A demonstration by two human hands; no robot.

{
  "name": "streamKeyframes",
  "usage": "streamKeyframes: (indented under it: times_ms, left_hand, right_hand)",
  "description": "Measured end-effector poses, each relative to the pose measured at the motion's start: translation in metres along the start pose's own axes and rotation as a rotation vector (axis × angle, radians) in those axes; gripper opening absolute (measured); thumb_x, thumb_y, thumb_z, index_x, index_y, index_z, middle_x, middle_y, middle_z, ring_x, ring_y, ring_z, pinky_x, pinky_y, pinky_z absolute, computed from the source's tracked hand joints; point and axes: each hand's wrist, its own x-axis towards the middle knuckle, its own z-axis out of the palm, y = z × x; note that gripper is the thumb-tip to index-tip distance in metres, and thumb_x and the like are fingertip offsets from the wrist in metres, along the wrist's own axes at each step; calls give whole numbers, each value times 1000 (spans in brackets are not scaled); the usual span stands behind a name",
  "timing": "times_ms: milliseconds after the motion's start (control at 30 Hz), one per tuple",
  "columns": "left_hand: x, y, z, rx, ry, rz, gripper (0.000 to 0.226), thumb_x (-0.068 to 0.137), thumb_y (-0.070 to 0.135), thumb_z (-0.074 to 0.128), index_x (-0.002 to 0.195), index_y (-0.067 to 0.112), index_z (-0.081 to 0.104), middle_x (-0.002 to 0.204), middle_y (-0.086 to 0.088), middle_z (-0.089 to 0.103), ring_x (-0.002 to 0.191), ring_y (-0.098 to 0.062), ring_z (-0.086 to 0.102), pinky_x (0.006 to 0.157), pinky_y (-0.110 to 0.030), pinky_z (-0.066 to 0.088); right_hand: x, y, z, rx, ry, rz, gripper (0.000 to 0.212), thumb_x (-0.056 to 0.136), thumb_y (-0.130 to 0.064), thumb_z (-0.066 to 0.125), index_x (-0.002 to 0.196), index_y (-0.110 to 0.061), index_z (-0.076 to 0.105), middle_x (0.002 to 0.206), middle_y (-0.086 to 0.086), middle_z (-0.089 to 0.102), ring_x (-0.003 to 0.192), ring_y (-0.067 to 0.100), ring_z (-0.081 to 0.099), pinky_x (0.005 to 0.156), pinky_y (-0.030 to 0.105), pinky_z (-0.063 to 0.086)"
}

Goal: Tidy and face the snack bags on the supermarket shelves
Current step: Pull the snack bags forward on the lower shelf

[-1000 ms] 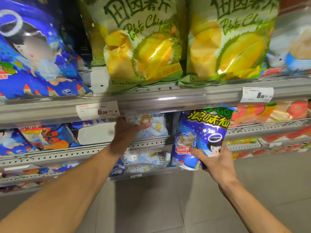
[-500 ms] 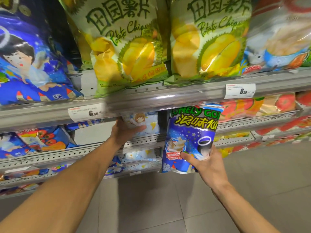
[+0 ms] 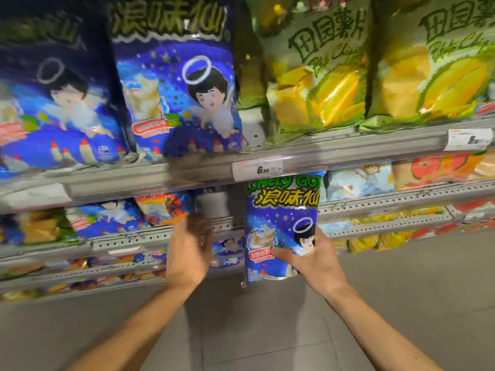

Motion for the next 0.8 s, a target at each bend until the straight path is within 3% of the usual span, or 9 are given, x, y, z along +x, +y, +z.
streamKeyframes:
  times_ms: [133, 200, 267, 433, 467, 533, 633, 700, 800]
  left_hand:
    - [-11, -45, -31, 191, -109, 1, 58, 84, 18, 71, 138, 6, 52, 126, -18, 57, 115, -38, 54, 100, -49, 44]
    - [-12, -61, -38, 292, -178, -12, 73, 82, 28, 75, 143, 2, 46, 122, -22, 56, 110, -41, 52, 97, -49, 43]
    - [-11, -70, -41, 368, -205, -34, 78, 81, 34, 76, 145, 1, 44, 120, -25, 54, 108, -42, 50, 97, -48, 42]
    - [-9, -83, -38, 374, -217, 29, 85, 80, 37, 72, 152, 12, 34, 143, -19, 40, 120, -38, 44, 107, -45, 38]
    - [-9, -84, -37, 378, -220, 30, 88, 79, 37, 71, 153, 12, 31, 145, -18, 38, 123, -37, 42, 110, -45, 36]
    - [-10, -83, -35, 398, -222, 27, 92, 80, 39, 71, 155, 12, 26, 146, -16, 35, 127, -36, 38, 114, -47, 33]
    - [-11, -82, -34, 425, -235, 15, 95, 81, 40, 71, 156, 11, 22, 147, -15, 33, 129, -35, 35, 115, -50, 33]
    - [-12, -81, -33, 428, -235, 3, 95, 81, 41, 72, 156, 11, 23, 146, -15, 34, 127, -34, 36, 113, -51, 36]
    - [-12, -80, -30, 407, -215, -17, 94, 77, 38, 75, 154, 9, 29, 142, -16, 39, 120, -35, 42, 109, -52, 39]
  right_hand:
    - [6, -17, 43, -67, -63, 17, 60, 64, -18, 96, 116, -17, 68, 104, -7, 78, 99, 11, 73, 95, 41, 57]
    - [14, -25, 57, -94, -70, 3, 62, 65, -18, 96, 119, -15, 66, 109, -2, 77, 105, 18, 72, 98, 46, 55]
    - [26, -33, 68, -124, -83, -2, 64, 65, -20, 96, 120, -14, 64, 112, 1, 76, 107, 22, 71, 100, 48, 53]
    - [67, -54, 94, -109, -58, -1, 90, 63, -32, 97, 137, -4, 53, 130, 15, 67, 116, 27, 63, 104, 50, 49]
    - [74, -57, 98, -102, -36, 2, 85, 64, -33, 96, 132, -2, 55, 125, 17, 68, 111, 29, 65, 99, 48, 53]
    - [90, -61, 105, -94, 11, 36, 56, 67, -36, 94, 102, -1, 67, 90, 14, 75, 75, 24, 66, 70, 36, 56]
    - [110, -59, 119, -92, 63, 72, 32, 72, -31, 92, 67, -16, 64, 45, -16, 60, 39, -3, 53, 42, 12, 41]
    - [118, -56, 129, -97, 71, 53, 32, 73, -31, 91, 66, -23, 60, 41, -22, 55, 39, -7, 51, 41, 4, 36]
    - [122, -50, 141, -130, 49, 29, 34, 76, -35, 88, 69, -29, 56, 44, -29, 53, 51, -6, 50, 47, 3, 38]
